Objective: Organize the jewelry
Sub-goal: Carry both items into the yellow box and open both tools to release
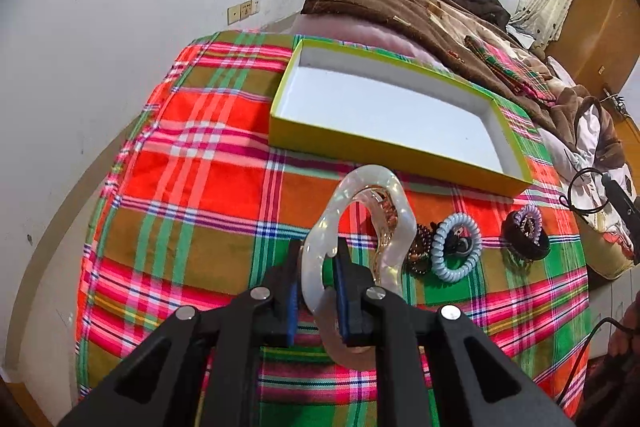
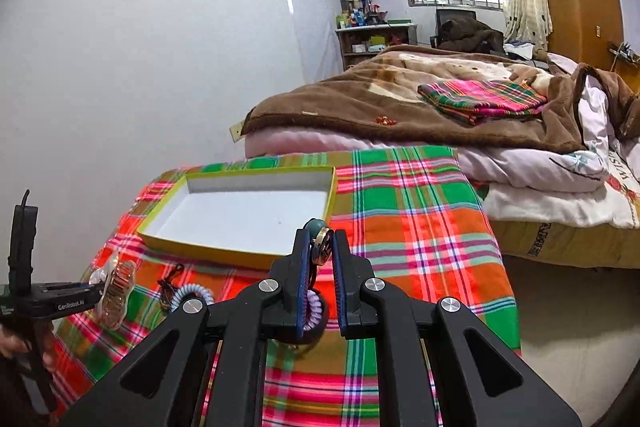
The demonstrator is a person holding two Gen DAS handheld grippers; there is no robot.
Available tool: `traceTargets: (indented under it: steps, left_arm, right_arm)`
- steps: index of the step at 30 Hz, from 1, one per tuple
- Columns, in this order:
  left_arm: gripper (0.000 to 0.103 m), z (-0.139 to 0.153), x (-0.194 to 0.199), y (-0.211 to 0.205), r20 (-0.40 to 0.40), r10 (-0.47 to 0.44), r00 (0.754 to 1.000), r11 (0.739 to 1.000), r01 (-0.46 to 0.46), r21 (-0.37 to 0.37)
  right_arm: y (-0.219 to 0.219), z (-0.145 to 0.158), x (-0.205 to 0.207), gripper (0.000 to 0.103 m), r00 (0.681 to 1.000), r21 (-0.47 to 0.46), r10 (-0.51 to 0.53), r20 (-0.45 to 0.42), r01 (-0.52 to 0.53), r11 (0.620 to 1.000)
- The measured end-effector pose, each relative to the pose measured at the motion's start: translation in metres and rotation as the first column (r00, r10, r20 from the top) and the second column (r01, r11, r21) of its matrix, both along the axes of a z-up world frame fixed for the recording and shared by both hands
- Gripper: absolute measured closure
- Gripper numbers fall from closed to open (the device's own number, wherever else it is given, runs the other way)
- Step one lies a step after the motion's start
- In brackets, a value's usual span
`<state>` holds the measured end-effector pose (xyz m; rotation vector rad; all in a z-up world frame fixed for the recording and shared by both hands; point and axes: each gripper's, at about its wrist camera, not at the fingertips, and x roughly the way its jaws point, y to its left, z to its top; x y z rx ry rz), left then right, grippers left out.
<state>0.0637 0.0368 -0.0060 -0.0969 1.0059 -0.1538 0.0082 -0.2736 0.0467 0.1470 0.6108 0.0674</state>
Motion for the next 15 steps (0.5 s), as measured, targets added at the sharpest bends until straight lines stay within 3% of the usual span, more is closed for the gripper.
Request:
traceTargets:
  steps: [15]
  left_arm:
    - [0.088,0.038,0.049,-0.007,0.075,-0.046,0.996,0.999,0.047,-0.009]
  right_arm:
    - [0.022,0.017,0.055,0.092,0.999,0.021,0.053,-0.003,-0.053,0.998]
